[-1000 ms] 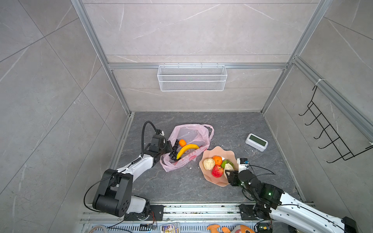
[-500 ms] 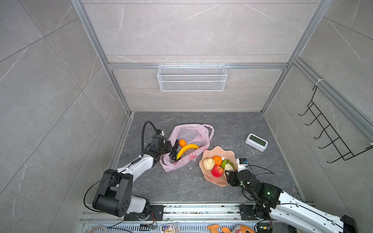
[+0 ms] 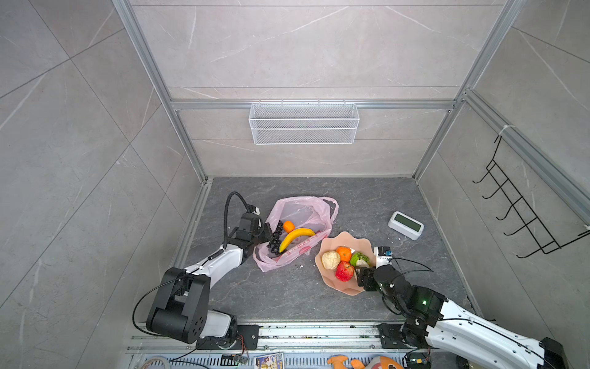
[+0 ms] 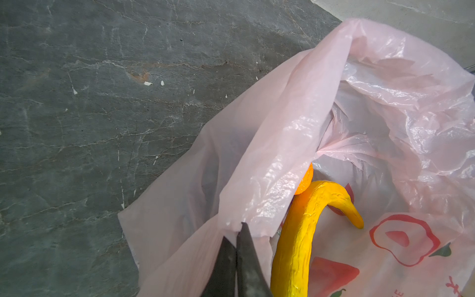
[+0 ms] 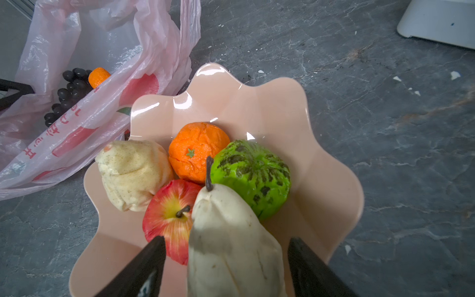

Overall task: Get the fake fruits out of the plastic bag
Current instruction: 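Lower the cream pear into the bowl and open the right gripper, then move the right gripper back into the bag beside the small orange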

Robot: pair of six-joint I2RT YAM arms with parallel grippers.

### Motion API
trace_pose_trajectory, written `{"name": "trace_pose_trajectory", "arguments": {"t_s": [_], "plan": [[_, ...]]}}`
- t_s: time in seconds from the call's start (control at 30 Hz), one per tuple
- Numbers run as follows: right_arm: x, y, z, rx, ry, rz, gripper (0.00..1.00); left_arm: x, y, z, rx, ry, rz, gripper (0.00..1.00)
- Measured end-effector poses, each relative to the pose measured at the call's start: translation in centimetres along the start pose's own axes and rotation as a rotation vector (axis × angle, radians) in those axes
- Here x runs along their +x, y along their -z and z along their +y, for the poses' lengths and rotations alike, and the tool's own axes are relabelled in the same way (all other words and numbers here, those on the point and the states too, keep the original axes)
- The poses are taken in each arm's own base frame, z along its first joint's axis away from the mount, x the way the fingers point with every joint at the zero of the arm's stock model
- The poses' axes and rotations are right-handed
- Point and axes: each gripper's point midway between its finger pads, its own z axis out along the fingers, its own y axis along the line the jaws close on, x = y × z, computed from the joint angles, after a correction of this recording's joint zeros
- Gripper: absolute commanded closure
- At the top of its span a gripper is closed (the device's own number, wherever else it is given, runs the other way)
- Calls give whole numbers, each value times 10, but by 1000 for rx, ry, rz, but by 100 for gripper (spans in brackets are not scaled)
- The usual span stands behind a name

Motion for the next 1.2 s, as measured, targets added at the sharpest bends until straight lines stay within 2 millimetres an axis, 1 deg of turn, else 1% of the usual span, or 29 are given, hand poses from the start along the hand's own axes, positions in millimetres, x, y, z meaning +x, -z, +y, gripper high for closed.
{"name": "trace_pose_trajectory", "arguments": {"t_s": [0.07,0.17,0.23,0.3,0.37,0.4,0.43,0.53,0.6,0.7,0.73,0.83,0.97,1.07,1.2], "plan": [[-8,3,3,5,16,-11,22,0,0,0,0,0,1,100],[-34,10,17,7,50,-38,22,1,-1,0,-1,0,2,100],[-58,13,34,7,82,-53,23,1,-1,0,-1,0,3,100],[-80,11,54,8,122,-54,23,1,-1,0,-1,0,4,100],[-98,4,77,4,163,-42,24,1,-1,1,-1,0,5,100],[-105,-5,92,3,192,-21,25,1,-1,1,-1,-1,6,100],[-110,-13,104,0,215,-3,25,1,-1,1,-1,-1,5,100],[-118,-44,144,-26,283,62,27,1,-1,1,-2,-4,5,100],[-119,-64,168,-52,319,103,28,1,-1,1,-2,-4,5,100],[-111,-93,199,-105,359,173,32,1,-1,2,-9,-7,2,100],[-108,-103,210,-124,364,199,33,1,-1,2,-11,-7,1,100],[-101,-126,235,-168,329,261,38,0,-1,4,-19,-7,-3,100],[-88,-149,260,-207,212,337,46,0,-1,5,-24,-6,-6,100],[-75,-167,273,-217,114,397,50,0,-2,5,-24,-2,-5,100],[-59,-189,281,-196,19,460,56,0,-3,5,-26,0,-7,100]]}}
